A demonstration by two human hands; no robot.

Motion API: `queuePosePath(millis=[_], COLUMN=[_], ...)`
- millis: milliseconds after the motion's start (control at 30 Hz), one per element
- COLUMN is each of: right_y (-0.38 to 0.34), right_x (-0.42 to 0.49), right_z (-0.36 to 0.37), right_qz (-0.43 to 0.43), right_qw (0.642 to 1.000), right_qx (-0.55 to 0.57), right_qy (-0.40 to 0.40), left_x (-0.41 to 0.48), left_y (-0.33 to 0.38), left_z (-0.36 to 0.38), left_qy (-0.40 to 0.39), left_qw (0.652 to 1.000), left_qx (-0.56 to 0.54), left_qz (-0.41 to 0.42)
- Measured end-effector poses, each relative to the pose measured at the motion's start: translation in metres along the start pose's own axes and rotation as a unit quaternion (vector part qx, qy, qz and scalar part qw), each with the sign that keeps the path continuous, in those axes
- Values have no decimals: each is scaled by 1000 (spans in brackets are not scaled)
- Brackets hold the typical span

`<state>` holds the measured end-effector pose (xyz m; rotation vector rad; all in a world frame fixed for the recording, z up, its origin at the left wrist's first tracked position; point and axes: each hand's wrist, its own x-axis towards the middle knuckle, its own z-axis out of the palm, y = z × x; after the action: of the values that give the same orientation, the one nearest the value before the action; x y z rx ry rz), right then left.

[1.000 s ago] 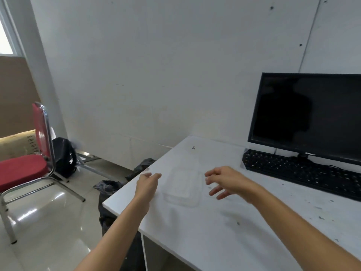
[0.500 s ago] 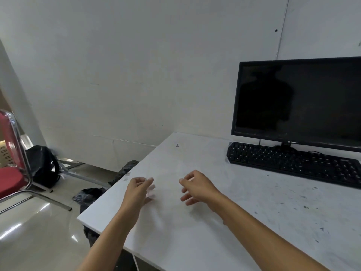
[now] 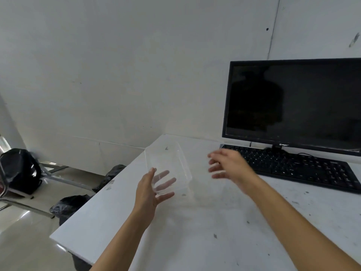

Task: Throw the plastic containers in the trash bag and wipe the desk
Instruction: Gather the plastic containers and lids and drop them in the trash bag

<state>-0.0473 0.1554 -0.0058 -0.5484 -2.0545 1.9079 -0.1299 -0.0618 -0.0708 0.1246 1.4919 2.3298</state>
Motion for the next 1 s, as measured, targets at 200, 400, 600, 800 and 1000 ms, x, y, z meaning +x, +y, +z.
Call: queuePosePath(millis=[200, 400, 600, 800, 1000], right_y=[11, 23, 24, 30, 32], right_x=[52, 99, 128, 143, 146], right_z=[-49, -38, -33, -22, -17], right_qz=[84, 136, 167, 198, 180], right_qw=[993, 988, 983, 979, 981], right_qx=[15, -55, -82, -44, -71], right_qy=[79, 40, -6, 7, 14], left_x=[12, 15, 19, 21, 20], left_y=[-16, -17, -21, -21, -21], left_z=[-2, -5, -8, -9, -9], left_qy=[25, 11, 11, 13, 13], left_qw=[995, 995, 994, 993, 993], left_qx=[68, 68, 76, 80, 83], left_qz=[61, 69, 77, 80, 80])
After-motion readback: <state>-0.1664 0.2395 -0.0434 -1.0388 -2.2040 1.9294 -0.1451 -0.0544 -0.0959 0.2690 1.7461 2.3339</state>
